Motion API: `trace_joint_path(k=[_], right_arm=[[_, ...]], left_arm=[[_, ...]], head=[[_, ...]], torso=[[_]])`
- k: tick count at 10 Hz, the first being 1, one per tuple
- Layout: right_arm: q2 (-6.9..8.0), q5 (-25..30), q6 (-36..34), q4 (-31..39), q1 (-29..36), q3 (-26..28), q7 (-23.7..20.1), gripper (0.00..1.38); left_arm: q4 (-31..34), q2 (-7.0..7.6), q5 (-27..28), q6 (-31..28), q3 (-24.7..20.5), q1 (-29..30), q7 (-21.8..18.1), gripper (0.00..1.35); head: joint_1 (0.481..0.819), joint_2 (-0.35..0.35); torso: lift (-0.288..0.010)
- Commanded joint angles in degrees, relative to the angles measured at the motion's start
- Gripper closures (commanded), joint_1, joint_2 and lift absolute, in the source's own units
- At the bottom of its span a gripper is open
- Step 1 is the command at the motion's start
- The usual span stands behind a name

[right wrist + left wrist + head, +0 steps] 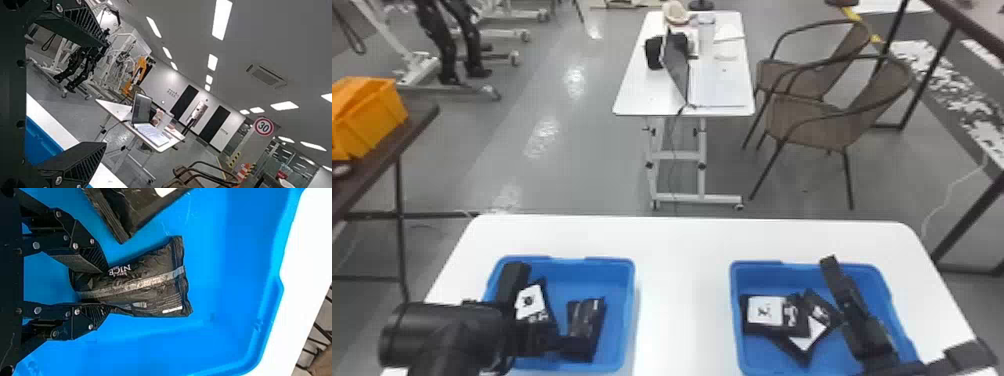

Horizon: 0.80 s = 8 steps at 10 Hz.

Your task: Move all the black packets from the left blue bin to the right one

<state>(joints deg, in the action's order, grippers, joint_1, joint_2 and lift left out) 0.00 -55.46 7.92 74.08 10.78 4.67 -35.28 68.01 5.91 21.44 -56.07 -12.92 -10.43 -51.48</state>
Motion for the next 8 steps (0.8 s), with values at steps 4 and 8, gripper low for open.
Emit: trace_joint_path(k=[4,8], right_arm=[[0.05,-0.1,-0.4,-0.2,-0.1,-0.4,-0.1,0.11],[0.05,-0.3,-0.5,-0.7,-0.7,-0.8,-0.3,0.11]], left_arm=[[11.2,-1.16,-0.9,2.7,-1.0,5.2,-6.8,0.81],[13.6,-2.22,1.1,4.5,-2.3,7.2,-7.1,1.18]], head=[[0.695,0.039],[0.695,0.035]], torso=[[0.000],[0.000]])
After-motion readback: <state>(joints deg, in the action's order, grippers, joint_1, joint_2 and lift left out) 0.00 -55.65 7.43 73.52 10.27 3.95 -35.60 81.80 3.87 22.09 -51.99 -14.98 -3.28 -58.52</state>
